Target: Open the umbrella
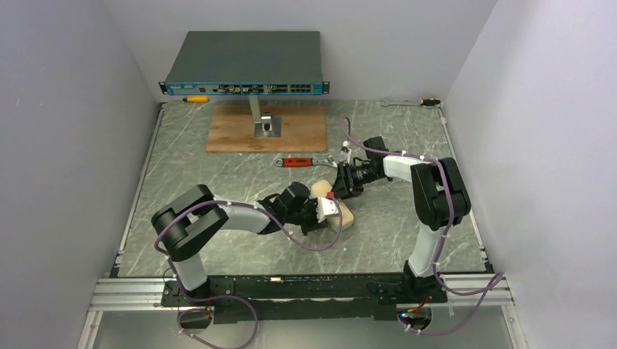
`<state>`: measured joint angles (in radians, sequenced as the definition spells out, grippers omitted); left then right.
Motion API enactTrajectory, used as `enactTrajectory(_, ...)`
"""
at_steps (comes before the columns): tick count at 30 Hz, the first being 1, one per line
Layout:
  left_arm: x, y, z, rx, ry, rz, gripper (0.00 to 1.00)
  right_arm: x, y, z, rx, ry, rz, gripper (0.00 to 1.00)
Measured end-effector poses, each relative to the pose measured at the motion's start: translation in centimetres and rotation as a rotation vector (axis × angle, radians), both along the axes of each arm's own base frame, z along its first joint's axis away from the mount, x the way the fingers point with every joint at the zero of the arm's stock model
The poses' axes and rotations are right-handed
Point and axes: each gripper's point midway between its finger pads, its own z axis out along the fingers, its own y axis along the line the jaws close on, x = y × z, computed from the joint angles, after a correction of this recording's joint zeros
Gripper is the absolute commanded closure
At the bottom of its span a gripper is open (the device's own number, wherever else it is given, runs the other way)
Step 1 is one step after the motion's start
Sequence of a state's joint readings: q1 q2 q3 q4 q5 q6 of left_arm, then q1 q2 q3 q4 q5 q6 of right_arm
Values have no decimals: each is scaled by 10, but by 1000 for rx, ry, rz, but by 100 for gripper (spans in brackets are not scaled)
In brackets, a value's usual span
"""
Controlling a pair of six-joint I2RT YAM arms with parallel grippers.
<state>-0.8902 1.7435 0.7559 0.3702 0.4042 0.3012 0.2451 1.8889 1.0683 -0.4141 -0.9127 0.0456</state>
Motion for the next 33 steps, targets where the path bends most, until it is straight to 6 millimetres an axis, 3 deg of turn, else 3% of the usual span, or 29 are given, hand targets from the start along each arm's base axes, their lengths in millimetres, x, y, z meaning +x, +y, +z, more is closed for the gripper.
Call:
enactTrajectory(4, -31, -16, 1, -13, 56, -53, 100, 0, -2, 0, -7, 13, -70, 100)
enactTrajectory(8, -46, -23, 1, -19, 110, -47, 100, 1, -5, 0, -11, 40, -154, 100)
enactTrajectory(11, -40, -19, 1, -24, 152, 3, 100, 5, -19, 0, -29, 60, -262, 100)
enactTrajectory(16, -17, -11, 5, -49, 163, 85, 100, 20, -62, 1, -74, 103, -545, 100)
enactTrajectory(17, -14, -12, 7, -54, 162, 91, 100, 19, -66, 2, -73, 109, -579, 97)
enactTrajectory(19, -13, -14, 10, -56, 167, 95, 100, 17, -70, 3, -70, 116, -630, 71)
enactTrajectory(21, -10, -13, 11, -52, 183, 108, 100, 16, -71, 4, -70, 119, -637, 38)
enactTrajectory(23, -6, -9, 11, -52, 196, 113, 100, 13, -73, 4, -82, 108, -617, 18)
enactTrajectory(28, 12, 8, 6, -23, 155, 117, 100, 15, -102, 10, -171, 12, -520, 7)
enactTrajectory(33, 23, 18, 4, 2, 112, 95, 100, 27, -125, 37, -231, -207, -319, 5)
